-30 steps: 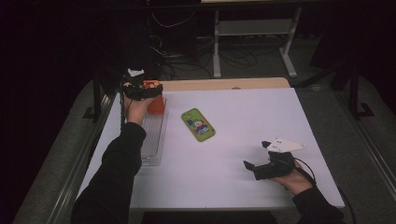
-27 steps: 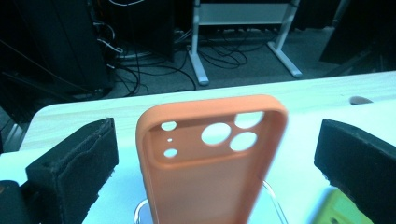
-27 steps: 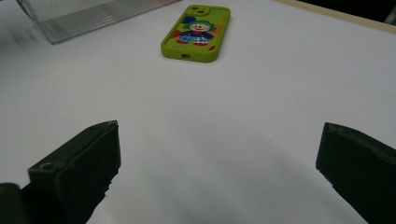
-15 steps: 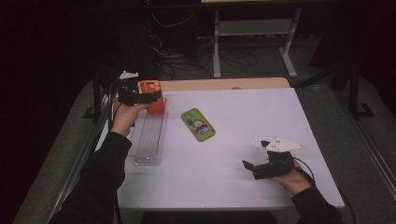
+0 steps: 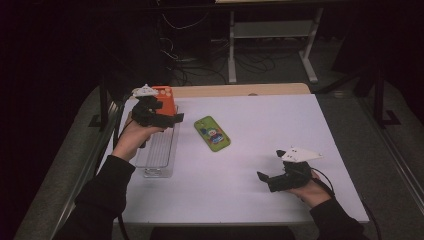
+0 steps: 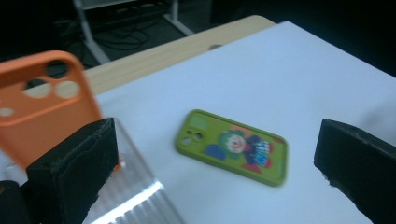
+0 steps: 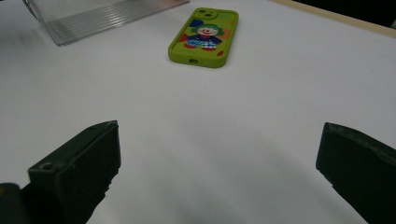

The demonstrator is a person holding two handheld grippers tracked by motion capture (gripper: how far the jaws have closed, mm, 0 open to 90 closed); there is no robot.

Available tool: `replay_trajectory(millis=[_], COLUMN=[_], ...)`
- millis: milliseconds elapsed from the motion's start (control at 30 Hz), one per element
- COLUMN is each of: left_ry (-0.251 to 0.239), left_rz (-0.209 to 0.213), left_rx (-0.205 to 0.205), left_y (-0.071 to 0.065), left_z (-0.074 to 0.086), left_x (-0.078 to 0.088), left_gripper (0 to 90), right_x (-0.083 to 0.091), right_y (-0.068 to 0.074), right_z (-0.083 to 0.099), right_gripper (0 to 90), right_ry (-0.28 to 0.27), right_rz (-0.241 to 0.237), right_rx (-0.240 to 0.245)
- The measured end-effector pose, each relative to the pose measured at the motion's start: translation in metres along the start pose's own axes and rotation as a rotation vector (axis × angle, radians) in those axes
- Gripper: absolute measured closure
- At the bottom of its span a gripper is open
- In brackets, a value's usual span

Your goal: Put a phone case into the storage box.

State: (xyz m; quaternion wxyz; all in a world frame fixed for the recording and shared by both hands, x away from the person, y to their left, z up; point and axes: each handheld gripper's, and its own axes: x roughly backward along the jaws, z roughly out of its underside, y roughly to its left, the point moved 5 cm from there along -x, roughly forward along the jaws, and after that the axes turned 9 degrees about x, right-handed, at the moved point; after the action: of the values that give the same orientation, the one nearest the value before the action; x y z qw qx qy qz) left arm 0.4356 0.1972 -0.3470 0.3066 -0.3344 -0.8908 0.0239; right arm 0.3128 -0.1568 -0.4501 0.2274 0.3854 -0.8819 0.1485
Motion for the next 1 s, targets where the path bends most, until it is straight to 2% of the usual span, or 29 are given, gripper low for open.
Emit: replay_trajectory(millis=[267, 400, 433, 533, 633, 700, 867, 1000], left_ry=[0.029, 0.05, 0.053, 0.063, 0.076, 0.076, 0.102, 0.11], left_rz=[0.12, 0.165, 0.176, 0.198, 0.212, 0.224, 0.242, 0.252], left_rx=[-0.054, -0.094, -0.102, -0.128, -0.167, -0.179, -0.207, -0.202], left_y=[-0.036, -0.052, -0.057, -0.069, -0.081, -0.087, -0.097, -0.104], left_z=[0.016, 0.029, 0.032, 0.04, 0.05, 0.059, 0.079, 0.094], left_x=[-0.005, -0.01, -0.012, -0.015, -0.018, -0.021, -0.026, -0.03], left_gripper=[0.0, 0.0, 0.0, 0.0, 0.0, 0.0, 0.0, 0.0], right_x=[-0.001, -0.002, -0.002, -0.002, -0.003, -0.004, -0.004, -0.005], right_y=[0.0, 0.0, 0.002, 0.002, 0.003, 0.003, 0.002, 0.003], right_z=[0.0, 0.0, 0.0, 0.0, -0.001, -0.002, -0.005, -0.004], right_gripper=[0.0, 0.0, 0.0, 0.0, 0.0, 0.0, 0.0, 0.0], right_ry=[-0.003, -0.001, 0.005, 0.011, 0.006, 0.005, -0.006, 0.013], right_rz=[0.001, -0.001, -0.006, -0.01, -0.014, -0.022, -0.021, -0.022], right_rx=[0.016, 0.016, 0.002, 0.015, 0.009, 0.003, 0.02, -0.005])
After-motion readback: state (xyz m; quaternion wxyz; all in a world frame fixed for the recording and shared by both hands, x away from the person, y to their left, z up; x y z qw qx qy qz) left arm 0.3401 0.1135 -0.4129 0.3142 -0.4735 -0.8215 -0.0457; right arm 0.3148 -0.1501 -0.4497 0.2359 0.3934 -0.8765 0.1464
